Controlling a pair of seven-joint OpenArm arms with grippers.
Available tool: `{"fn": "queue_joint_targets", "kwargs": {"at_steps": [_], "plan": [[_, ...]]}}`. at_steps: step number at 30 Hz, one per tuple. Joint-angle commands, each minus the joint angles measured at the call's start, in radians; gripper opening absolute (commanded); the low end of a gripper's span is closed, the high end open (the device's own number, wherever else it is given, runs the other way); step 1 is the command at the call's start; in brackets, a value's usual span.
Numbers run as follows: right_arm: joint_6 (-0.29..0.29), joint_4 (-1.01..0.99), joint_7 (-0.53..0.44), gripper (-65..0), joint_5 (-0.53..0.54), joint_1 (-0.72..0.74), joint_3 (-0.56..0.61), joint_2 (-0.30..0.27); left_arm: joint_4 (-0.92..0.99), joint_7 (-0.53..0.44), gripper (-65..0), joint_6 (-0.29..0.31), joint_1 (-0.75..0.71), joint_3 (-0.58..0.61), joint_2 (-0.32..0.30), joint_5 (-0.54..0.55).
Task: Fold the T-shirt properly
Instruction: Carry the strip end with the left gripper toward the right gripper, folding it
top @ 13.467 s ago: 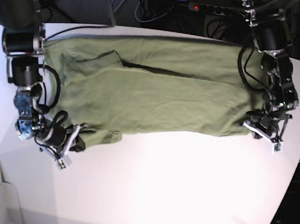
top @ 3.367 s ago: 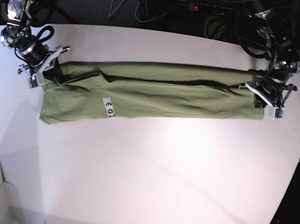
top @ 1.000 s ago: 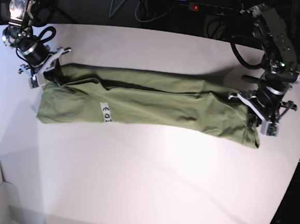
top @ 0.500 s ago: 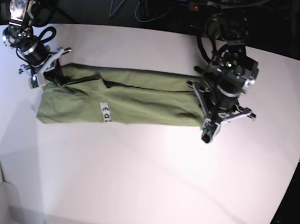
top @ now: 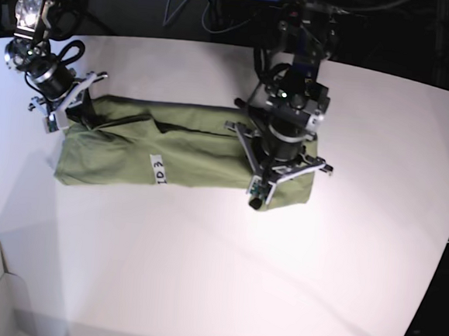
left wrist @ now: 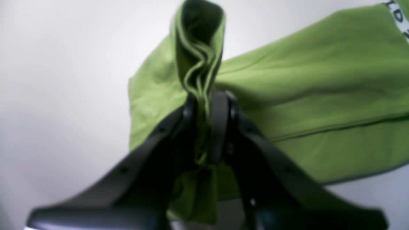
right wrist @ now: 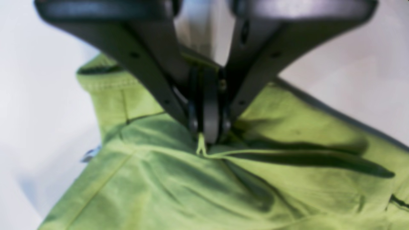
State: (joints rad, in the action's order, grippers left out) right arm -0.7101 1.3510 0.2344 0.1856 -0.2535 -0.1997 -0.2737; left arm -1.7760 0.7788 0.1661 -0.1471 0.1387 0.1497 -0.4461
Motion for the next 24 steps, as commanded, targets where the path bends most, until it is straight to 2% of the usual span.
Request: {"fn": "queue_joint_targets", "kwargs": {"at_steps": [1,8,12,21,24], "plan": [[0.012,-0.018,0.148,-64.4,-0.102,-0.02,0.012,0.003,-0.015,-0.019,-62.3,-0.024,0.011,0.019,0.007,-0.007],[0.012,-0.018,0.148,-64.4,-0.102,-0.02,0.012,0.003,-0.015,-0.012,-62.3,-0.167,0.011,0.137,0.007,-0.007],[0.012,-0.018,0.148,-64.4,-0.102,-0.02,0.012,0.003,0.026,0.038,-62.3,-0.234,0.02,0.187,0.007,-0.007],[0.012,-0.018,0.148,-64.4,-0.102,-0.02,0.012,0.004,0.061,0.041,-62.3,-0.244,0.02,0.233,0.007,-0.003],[0.012,-0.018,0.148,-64.4,-0.102,-0.02,0.012,0.004,0.061,0.044,-62.3,-0.245,0.042,0.233,0.007,0.046]]}}
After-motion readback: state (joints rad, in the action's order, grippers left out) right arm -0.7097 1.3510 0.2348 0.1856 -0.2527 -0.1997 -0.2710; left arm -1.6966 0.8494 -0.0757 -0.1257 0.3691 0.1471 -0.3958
